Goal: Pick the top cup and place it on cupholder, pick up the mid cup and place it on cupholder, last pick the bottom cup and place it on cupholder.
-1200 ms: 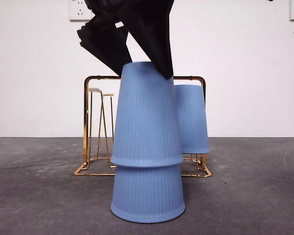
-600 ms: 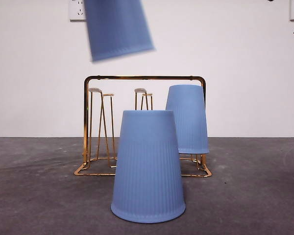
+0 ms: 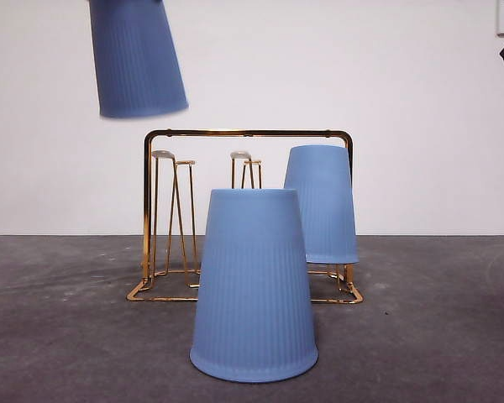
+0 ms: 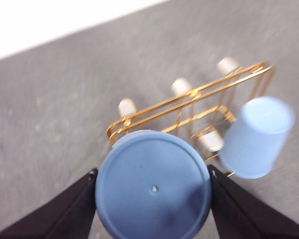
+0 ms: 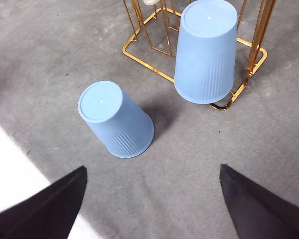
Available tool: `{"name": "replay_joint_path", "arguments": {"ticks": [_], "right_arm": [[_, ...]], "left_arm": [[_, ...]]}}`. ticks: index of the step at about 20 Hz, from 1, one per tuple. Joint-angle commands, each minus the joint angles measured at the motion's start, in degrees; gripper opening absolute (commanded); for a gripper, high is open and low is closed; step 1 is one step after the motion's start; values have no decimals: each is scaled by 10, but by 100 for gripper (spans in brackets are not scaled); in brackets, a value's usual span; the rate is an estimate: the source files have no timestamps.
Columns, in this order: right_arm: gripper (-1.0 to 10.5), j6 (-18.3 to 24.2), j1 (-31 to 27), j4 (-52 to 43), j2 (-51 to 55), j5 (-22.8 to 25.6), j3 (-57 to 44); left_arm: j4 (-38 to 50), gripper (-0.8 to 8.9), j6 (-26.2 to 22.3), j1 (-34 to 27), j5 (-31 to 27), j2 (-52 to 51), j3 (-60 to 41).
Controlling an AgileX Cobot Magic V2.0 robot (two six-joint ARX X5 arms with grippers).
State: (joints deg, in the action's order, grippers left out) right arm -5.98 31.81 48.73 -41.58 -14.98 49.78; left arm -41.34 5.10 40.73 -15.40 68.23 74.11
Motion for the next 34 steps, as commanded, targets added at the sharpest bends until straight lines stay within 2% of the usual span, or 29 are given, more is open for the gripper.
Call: {"name": "replay_joint_path", "arguments": {"ticks": [1,9,12,20,23,28,31,34], "right_arm": [[425,4,4,-7,-1,0,2],[425,4,4,-6,-2,0,2],[425,4,4,-7,-2,0,2],[425,4,4,-7,-2,0,2],[425,5,4,-7,-2,0,2],[425,5,4,-7,-2,0,2],[425,5,4,-7,-2,0,2],[425,5,4,-7,-2,0,2]], "left_arm": [[11,239,-1,-13,26,34,15],[21,240,-13,-53,73,121,15],[22,247,-13,-66,112,149,15],[16,255,-12,-71,114,202,15],[8,350,-12,-73,114,211,15],[-5,354,-11,-73,114,214,15],[-12,448,-11,-73,114,214,15],[-17,447,-10,-73,114,207,15]]}}
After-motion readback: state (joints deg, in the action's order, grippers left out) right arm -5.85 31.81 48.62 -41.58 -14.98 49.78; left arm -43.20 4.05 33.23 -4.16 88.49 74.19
